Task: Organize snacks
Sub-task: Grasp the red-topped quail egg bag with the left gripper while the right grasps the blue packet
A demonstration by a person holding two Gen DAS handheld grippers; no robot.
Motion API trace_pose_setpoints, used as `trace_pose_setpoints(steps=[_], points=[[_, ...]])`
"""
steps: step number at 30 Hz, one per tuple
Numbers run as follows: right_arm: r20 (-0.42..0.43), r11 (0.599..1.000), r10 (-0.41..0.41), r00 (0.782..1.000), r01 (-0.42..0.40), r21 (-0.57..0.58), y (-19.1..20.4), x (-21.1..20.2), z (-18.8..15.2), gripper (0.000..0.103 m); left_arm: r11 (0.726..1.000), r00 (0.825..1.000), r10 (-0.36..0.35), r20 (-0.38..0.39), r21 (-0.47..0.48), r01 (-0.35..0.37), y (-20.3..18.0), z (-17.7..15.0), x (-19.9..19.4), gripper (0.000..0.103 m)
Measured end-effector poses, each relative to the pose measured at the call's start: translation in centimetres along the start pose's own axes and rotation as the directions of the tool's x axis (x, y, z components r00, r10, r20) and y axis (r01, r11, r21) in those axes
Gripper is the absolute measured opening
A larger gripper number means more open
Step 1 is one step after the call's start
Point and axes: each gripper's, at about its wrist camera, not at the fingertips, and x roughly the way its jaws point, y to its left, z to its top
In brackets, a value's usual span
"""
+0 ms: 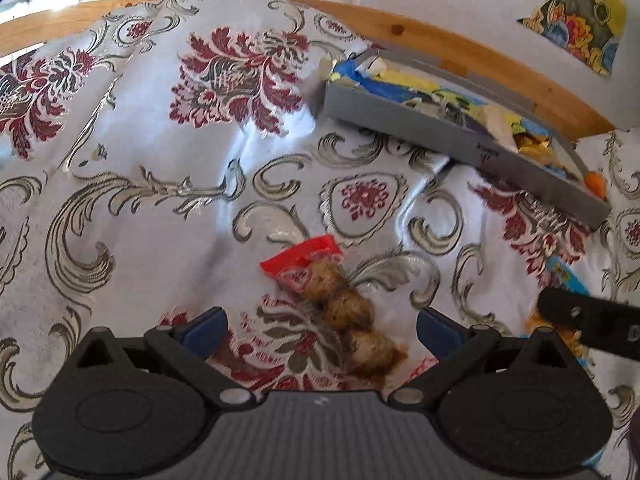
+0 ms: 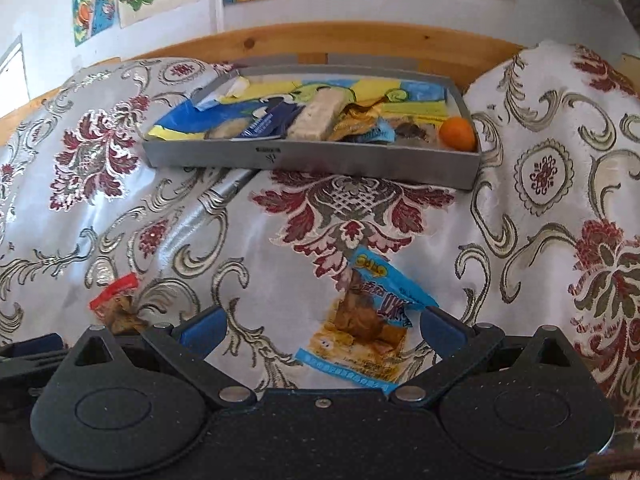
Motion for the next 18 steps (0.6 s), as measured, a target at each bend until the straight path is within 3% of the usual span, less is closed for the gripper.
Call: trace_pose_setpoints(steps=[13,18], points=[[-0.091,0.978,-0.004,0.996,0.023,0.206,-2.9,1.8,-0.3,0.102,1.0,0.998,-0.013,-0.056,-0.01,0.013,-0.4,-0.1,1.2,0.102],[-0.105,0.977,-0.009,0.994,0.031,0.21,-3.0,3.0,-0.4,0.102,1.0,0.997,0.019,-0.073,0.014,-0.018,-1.1,-0.4,1.5,0.102]])
